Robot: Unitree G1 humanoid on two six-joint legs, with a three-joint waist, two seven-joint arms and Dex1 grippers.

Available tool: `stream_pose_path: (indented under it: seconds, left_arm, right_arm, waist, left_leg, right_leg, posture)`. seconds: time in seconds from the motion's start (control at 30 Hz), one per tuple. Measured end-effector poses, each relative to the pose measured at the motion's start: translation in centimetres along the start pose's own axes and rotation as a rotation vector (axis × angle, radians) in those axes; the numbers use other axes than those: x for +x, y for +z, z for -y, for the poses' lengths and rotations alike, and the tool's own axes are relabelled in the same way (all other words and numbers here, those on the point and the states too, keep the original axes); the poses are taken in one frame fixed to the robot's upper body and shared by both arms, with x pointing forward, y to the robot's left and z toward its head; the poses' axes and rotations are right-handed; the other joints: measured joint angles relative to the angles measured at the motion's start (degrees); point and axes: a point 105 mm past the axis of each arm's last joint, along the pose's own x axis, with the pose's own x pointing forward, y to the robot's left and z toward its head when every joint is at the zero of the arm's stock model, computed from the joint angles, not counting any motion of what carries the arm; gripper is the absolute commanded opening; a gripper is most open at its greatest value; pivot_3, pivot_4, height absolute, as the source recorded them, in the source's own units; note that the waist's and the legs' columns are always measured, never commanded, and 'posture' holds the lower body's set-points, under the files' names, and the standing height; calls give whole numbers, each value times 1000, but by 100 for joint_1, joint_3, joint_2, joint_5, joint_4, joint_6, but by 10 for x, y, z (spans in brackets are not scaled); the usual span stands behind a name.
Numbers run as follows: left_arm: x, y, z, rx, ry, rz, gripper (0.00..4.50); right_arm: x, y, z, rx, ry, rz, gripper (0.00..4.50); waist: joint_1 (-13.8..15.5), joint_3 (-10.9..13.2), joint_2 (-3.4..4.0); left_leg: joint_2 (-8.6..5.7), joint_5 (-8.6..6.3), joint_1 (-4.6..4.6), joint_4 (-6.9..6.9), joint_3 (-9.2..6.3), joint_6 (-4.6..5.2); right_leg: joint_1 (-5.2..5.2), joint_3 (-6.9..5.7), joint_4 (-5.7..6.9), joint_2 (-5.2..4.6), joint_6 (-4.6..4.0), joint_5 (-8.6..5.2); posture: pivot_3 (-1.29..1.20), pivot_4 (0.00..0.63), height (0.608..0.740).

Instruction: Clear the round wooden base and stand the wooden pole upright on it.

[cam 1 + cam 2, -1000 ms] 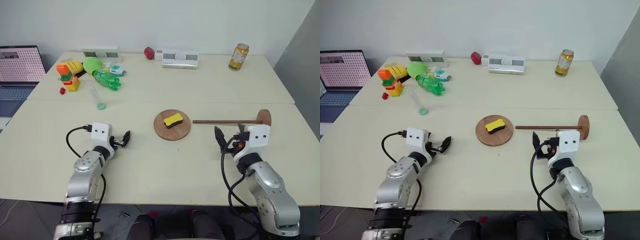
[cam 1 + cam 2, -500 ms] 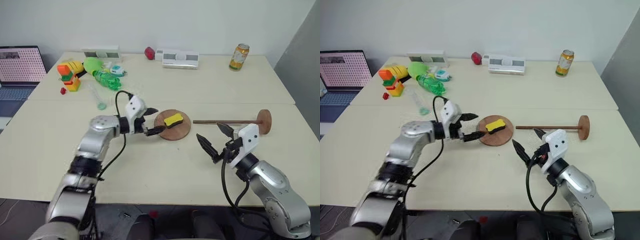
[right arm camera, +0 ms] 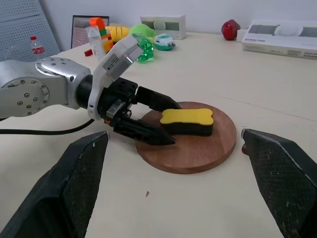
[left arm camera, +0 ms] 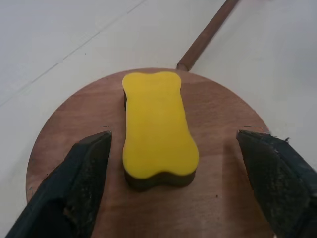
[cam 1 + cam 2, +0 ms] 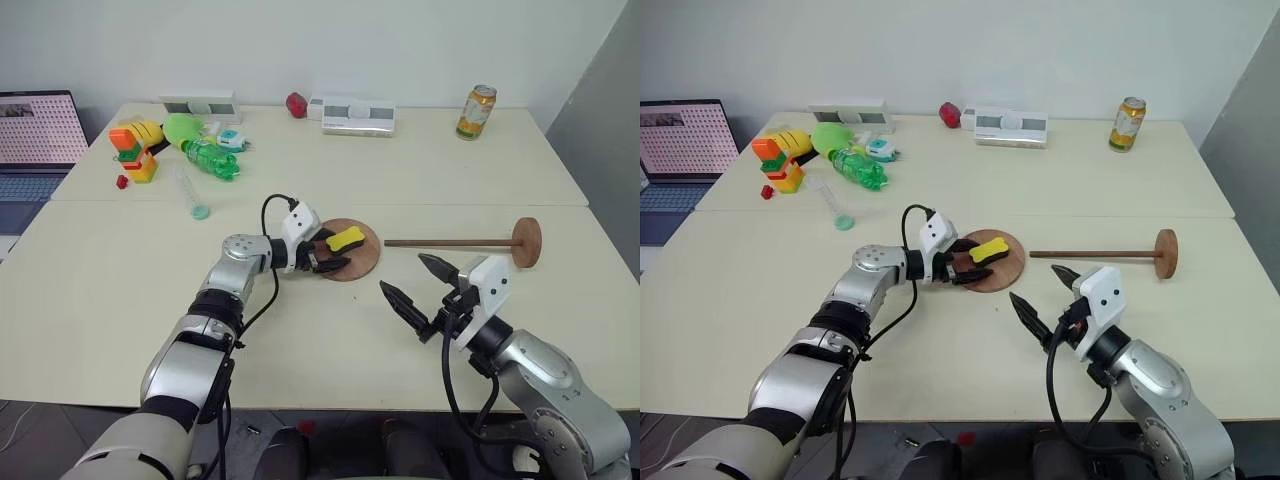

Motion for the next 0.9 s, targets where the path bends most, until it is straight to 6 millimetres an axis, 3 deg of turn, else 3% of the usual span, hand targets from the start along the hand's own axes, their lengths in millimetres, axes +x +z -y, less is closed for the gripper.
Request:
stream_pose_path:
  seconds: [0.27, 0.4, 0.63, 0.73, 0.9]
  left_arm:
    - [-1, -2, -4, 3, 18, -5, 1702]
    - [0, -1, -3, 5, 18, -1, 1308]
    - [-1, 6, -5, 2, 31, 30, 1139]
    - [-16, 18, -11, -22, 116, 113, 1139]
    - [-69, 15, -23, -108, 427, 225, 1139]
  right_arm:
    - [1, 2, 3, -13, -26, 14, 4500]
    - [2, 4, 3, -18, -24, 20, 4500]
    - [6, 8, 1, -17, 0, 18, 4500]
    - [11, 14, -3, -30, 52, 23, 4500]
    - [17, 19, -12, -42, 176, 17, 4500]
  waist:
    - [3, 0, 0]
    - [3, 0, 0]
    - [2, 0, 0]
    - [-62, 0, 0]
    - [-120, -1, 1]
  left_leg:
    - [0, 1, 0, 1, -3, -2]
    - [0, 8, 0, 1, -3, -15]
    - [0, 9, 0, 2, -3, -17]
    - [5, 9, 2, 1, -7, -17]
    - [8, 10, 9, -1, -24, -17]
  right_leg:
    - [0, -1, 0, 0, 0, 0]
    - [0, -1, 1, 0, 0, 0]
    - [0, -1, 1, 0, 0, 0]
    - [0, 3, 3, 0, 0, 0]
    - [1, 10, 5, -1, 0, 0]
  posture:
    - [0, 150, 740]
    - [0, 150, 740]
    - [0, 150, 740]
    - [0, 150, 740]
    - [0, 150, 740]
